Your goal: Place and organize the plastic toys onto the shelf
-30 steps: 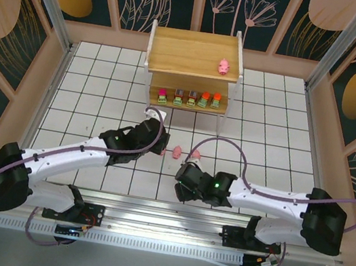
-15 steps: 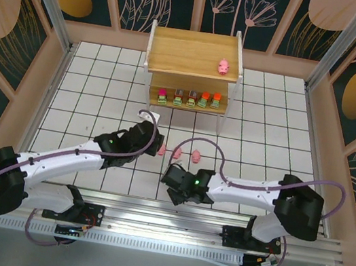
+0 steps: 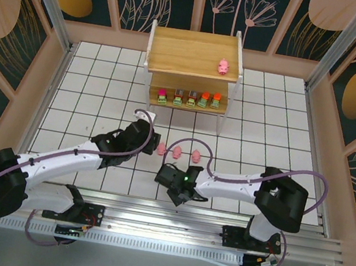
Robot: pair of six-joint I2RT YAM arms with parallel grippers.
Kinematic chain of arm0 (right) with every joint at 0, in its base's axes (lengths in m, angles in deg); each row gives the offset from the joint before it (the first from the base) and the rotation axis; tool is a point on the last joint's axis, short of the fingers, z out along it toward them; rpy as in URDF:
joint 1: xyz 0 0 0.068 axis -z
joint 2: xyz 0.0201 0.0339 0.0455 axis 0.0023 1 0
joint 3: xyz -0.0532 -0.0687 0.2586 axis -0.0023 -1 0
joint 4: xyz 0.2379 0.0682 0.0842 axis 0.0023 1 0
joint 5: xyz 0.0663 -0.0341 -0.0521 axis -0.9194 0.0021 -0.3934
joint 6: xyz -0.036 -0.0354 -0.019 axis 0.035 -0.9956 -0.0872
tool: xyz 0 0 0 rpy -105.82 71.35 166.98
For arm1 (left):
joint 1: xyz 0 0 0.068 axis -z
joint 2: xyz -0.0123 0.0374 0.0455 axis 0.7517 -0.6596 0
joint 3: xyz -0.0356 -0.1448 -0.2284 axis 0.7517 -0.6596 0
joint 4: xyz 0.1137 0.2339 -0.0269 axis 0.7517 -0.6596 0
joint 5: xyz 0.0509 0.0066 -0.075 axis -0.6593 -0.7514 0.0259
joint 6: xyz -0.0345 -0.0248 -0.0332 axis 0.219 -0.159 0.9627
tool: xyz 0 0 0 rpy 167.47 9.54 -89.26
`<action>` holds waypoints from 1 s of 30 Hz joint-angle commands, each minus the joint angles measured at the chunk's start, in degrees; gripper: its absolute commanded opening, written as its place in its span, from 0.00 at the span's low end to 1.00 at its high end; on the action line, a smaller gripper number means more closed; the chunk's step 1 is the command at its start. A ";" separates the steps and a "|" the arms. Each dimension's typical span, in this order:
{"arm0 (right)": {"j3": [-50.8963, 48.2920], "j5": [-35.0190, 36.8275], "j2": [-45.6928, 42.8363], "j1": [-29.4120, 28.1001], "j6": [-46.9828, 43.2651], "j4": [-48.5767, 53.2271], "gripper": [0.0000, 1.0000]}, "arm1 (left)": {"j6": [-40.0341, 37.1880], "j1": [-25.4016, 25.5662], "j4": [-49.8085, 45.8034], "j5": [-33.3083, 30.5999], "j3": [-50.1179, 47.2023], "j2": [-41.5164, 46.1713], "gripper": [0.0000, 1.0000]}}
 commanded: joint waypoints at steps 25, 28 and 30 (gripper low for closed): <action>-2.15 0.65 -5.18 18.97 10.35 1.11 0.36 | -2.61 -1.00 3.28 0.87 -0.70 0.63 0.47; -2.70 1.13 -6.22 21.70 11.19 0.95 0.36 | -2.70 -0.99 3.57 0.99 -0.95 0.55 0.47; -3.01 1.65 -6.65 23.71 11.47 0.80 0.36 | -2.65 -1.02 3.91 1.10 -1.03 0.40 0.47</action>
